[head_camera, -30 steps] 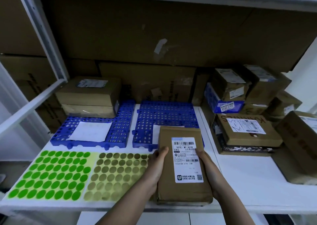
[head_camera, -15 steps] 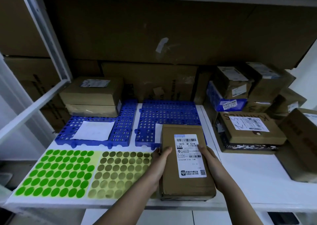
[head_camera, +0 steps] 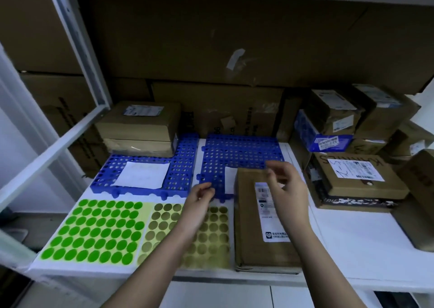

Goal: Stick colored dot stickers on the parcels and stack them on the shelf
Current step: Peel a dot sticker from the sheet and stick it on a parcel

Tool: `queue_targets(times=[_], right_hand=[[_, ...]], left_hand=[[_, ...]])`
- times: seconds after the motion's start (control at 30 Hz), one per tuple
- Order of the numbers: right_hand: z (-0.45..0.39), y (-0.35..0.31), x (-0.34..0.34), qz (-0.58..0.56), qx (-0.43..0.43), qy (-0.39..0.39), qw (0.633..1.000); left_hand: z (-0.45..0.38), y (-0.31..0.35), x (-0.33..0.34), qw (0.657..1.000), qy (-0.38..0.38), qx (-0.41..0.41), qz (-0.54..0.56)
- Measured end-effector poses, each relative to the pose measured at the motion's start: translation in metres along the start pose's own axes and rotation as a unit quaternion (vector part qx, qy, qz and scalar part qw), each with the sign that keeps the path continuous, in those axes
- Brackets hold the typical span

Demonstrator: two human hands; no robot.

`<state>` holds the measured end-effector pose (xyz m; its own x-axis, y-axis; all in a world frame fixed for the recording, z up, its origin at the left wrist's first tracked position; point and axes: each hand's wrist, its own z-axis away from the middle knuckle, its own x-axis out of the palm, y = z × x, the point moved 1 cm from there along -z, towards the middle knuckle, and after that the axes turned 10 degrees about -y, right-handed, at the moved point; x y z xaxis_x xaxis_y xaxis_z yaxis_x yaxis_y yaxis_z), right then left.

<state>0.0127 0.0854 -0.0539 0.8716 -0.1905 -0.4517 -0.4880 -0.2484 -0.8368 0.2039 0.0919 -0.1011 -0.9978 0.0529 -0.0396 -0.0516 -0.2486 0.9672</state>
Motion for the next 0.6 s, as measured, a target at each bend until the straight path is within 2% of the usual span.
queue_targets(times=[0.17,0.37,0.47,0.6], right_hand=[[-0.007,-0.042,0.067,0.014,-0.048,-0.147,0.988],[0.007,-0.054,0.166,0.098,-0.037,-0.307,0.946],[0.013,-0.046,0.203,0.152,-0.013,-0.375,0.914],[0.012,-0.033,0.237,0.218,0.013,-0.415,0.883]], left_hand=[[-0.002,-0.01,-0.059,0.997,0.039,0.008,-0.064],[0.005,-0.038,-0.135,0.988,0.105,-0.018,-0.115],[0.012,-0.05,-0.163,0.974,0.1,-0.034,-0.202],[0.014,-0.058,-0.187,0.951,0.077,-0.037,-0.298]])
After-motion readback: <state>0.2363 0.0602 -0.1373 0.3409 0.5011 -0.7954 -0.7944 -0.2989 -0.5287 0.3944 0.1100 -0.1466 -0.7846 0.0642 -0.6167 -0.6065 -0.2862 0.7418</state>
